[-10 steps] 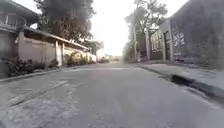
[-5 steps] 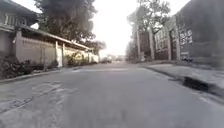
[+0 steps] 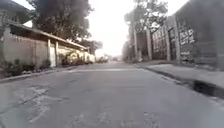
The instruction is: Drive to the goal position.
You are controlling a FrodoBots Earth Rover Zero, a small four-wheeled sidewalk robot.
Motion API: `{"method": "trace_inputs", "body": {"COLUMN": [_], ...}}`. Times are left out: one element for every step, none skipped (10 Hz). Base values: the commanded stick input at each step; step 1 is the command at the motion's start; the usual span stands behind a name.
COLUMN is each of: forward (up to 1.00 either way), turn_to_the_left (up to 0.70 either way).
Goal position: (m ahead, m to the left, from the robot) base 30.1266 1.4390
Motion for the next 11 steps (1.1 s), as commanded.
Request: {"method": "trace_inputs", "body": {"forward": [1.0, 1.0, 1.0, 1.0, 1.0, 1.0, 1.0, 1.0, 1.0, 1.0, 1.0], "turn_to_the_left": [-0.38, -0.38, -0.38, 0.02, 0.02, 0.02, 0.02, 0.02, 0.02, 0.02, 0.02]}}
